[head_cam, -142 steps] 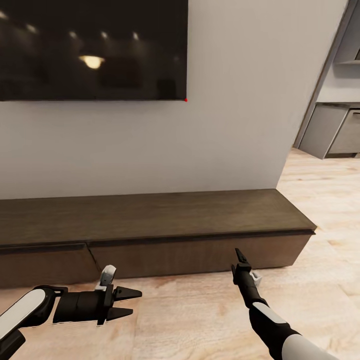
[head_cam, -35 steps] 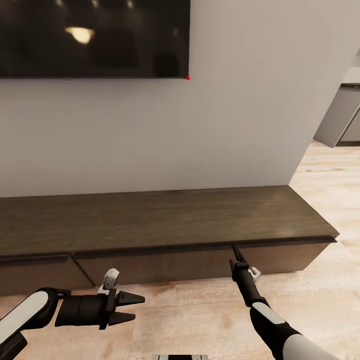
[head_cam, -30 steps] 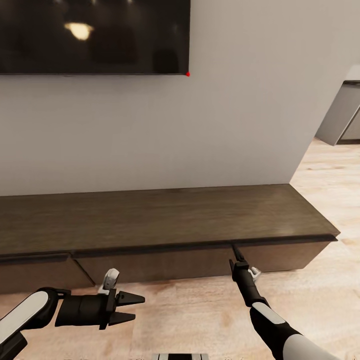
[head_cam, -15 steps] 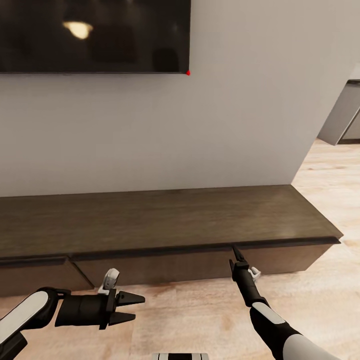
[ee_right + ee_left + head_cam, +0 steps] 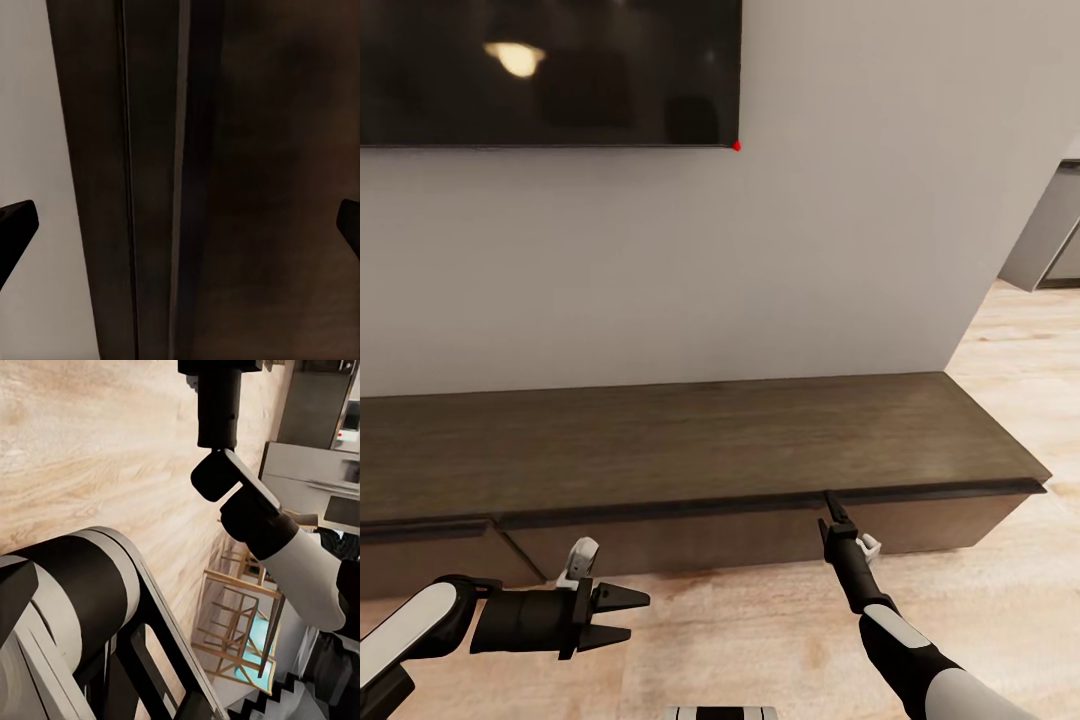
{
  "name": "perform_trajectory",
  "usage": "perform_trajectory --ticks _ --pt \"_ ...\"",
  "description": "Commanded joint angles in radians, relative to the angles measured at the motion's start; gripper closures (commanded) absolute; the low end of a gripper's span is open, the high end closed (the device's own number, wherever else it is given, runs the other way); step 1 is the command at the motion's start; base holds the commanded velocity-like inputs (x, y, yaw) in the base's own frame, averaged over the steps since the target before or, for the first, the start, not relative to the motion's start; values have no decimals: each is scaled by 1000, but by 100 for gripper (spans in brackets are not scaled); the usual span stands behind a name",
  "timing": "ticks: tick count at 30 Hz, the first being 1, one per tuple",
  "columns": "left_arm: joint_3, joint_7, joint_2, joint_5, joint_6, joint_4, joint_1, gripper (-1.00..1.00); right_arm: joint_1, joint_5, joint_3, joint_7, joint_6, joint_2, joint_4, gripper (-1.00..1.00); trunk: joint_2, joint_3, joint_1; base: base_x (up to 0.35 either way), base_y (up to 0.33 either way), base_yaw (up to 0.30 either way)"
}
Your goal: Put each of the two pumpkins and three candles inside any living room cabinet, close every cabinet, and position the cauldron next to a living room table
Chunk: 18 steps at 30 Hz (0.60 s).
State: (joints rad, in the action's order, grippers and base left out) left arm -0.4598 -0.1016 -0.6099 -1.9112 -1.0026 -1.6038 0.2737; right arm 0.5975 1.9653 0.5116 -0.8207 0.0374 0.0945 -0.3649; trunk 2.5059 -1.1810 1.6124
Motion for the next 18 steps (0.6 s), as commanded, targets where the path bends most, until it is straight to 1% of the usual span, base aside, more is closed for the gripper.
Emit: perform_trajectory --ticks 1,14,15,18 --pt "0 -10 -1 -11 -1 -1 1 -100 1 9 8 -3 4 1 0 -100 0 -1 0 2 0 0" --pt "1 -10 -1 -11 -1 -1 1 -100 1 9 9 -4 3 1 0 -100 0 -1 0 0 0 0" --pt "1 -10 -1 -11 -1 -1 1 -100 1 9 9 -4 3 1 0 100 0 -1 0 0 0 0" --pt "1 -10 -1 -11 -1 -1 1 -100 1 9 9 -4 3 1 0 100 0 -1 0 0 0 0"
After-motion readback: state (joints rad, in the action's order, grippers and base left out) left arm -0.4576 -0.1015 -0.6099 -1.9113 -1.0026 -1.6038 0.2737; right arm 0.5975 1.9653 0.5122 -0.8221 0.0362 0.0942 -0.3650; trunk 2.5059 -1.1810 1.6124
